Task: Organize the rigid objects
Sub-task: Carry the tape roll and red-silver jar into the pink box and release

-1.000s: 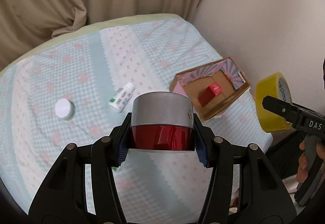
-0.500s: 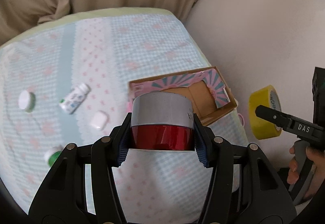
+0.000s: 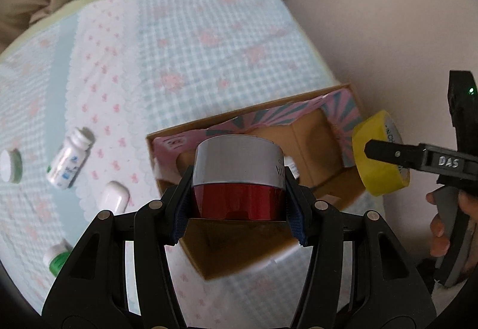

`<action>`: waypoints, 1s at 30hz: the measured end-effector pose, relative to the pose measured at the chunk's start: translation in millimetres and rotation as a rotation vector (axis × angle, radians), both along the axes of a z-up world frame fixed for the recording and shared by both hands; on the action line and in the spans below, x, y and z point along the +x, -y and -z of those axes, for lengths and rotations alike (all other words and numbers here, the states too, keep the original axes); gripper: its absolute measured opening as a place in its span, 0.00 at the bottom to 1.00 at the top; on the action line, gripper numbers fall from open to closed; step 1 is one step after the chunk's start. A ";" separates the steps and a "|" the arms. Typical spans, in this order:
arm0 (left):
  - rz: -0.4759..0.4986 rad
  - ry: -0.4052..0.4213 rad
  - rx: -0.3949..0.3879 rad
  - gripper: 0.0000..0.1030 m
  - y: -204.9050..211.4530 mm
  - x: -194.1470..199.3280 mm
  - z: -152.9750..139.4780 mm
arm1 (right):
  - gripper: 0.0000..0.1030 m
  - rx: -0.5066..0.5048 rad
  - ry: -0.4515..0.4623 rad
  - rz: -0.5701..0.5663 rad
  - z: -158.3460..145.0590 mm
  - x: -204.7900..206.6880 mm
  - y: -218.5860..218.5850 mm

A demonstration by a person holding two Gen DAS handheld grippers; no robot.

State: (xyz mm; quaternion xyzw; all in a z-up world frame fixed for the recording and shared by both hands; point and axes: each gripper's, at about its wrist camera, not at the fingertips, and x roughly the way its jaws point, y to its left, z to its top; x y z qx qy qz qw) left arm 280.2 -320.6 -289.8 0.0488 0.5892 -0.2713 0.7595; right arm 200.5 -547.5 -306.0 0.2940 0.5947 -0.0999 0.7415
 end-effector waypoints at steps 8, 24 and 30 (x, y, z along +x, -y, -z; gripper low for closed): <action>0.023 -0.071 0.066 0.49 20.9 25.1 49.6 | 0.95 0.115 -0.042 0.040 52.3 23.7 12.1; 0.070 -0.016 0.111 1.00 31.1 18.8 31.7 | 1.00 0.199 0.058 0.215 52.9 3.4 35.0; 0.048 -0.006 0.101 1.00 15.1 11.5 12.5 | 1.00 0.133 0.083 0.198 31.7 -8.5 34.3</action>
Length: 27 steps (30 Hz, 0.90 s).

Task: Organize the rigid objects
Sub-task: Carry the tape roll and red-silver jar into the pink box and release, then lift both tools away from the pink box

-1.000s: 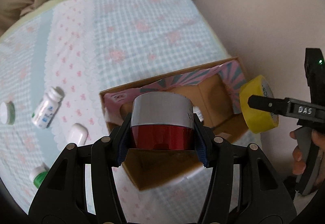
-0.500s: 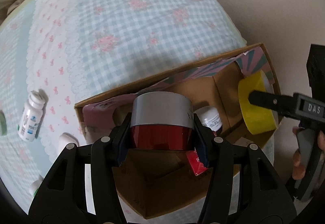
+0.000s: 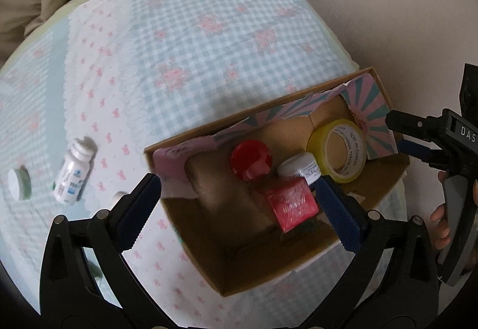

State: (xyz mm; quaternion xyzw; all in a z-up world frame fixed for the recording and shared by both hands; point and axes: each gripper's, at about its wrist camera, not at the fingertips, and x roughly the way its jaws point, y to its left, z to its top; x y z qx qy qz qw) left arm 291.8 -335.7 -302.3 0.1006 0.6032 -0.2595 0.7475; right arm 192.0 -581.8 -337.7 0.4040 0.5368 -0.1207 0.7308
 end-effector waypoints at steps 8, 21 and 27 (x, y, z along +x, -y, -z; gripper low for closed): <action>-0.029 0.017 -0.031 1.00 -22.6 -18.4 -26.1 | 1.00 -0.045 0.027 -0.017 -23.5 -6.9 -10.2; -0.095 0.120 -0.087 1.00 -99.2 -68.8 -104.9 | 1.00 -0.152 0.112 -0.077 -99.0 -44.4 -59.1; -0.178 0.168 -0.078 1.00 -161.7 -94.5 -134.9 | 1.00 -0.271 0.132 -0.182 -134.7 -55.5 -102.5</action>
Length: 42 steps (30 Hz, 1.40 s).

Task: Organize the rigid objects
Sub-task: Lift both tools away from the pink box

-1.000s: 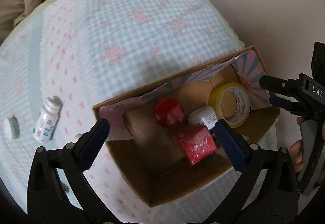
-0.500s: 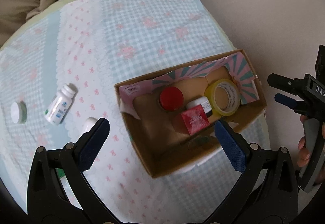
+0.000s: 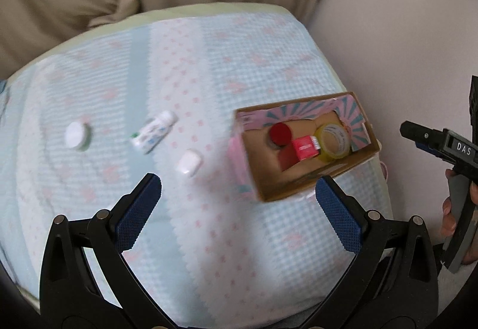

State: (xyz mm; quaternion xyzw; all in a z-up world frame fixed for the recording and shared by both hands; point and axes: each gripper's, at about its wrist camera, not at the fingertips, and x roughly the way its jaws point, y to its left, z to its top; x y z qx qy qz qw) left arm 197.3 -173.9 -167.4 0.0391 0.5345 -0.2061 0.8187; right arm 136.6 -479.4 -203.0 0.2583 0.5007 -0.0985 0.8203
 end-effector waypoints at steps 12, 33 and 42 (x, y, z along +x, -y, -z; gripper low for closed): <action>-0.186 0.043 0.009 1.00 -148.1 -38.9 -24.9 | 1.00 -0.183 0.037 -0.205 -31.0 -13.5 -107.7; -0.109 0.133 0.029 1.00 -326.3 14.1 -22.5 | 1.00 -0.240 0.010 -0.183 -29.8 13.4 -322.7; -0.048 0.086 0.059 1.00 -344.9 84.7 38.1 | 1.00 -0.212 -0.045 -0.071 7.7 46.2 -360.2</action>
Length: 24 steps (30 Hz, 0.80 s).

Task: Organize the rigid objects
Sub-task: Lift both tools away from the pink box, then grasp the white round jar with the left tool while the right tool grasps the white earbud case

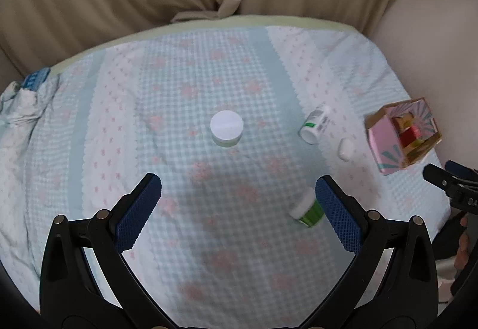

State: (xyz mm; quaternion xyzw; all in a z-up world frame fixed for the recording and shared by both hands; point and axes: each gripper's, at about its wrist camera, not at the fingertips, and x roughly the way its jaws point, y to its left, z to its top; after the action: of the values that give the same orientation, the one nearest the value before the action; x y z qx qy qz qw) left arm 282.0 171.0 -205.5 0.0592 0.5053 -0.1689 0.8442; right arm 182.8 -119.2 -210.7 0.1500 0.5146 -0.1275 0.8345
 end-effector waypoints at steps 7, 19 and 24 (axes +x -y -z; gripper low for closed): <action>0.007 -0.036 0.038 1.00 14.9 48.4 65.1 | 1.00 0.008 -0.055 0.094 44.4 29.8 7.0; 0.037 -0.101 0.120 1.00 45.5 137.0 183.1 | 0.92 0.051 -0.198 0.238 162.1 107.0 53.5; 0.043 -0.119 0.129 0.99 56.5 159.4 217.4 | 0.83 0.079 -0.259 0.285 211.5 130.7 68.1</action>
State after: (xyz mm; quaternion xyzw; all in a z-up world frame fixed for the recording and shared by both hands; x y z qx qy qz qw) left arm 441.4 114.5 -422.9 0.1143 0.5629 -0.1575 0.8033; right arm 313.5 -187.2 -422.2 0.2364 0.5961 -0.2421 0.7281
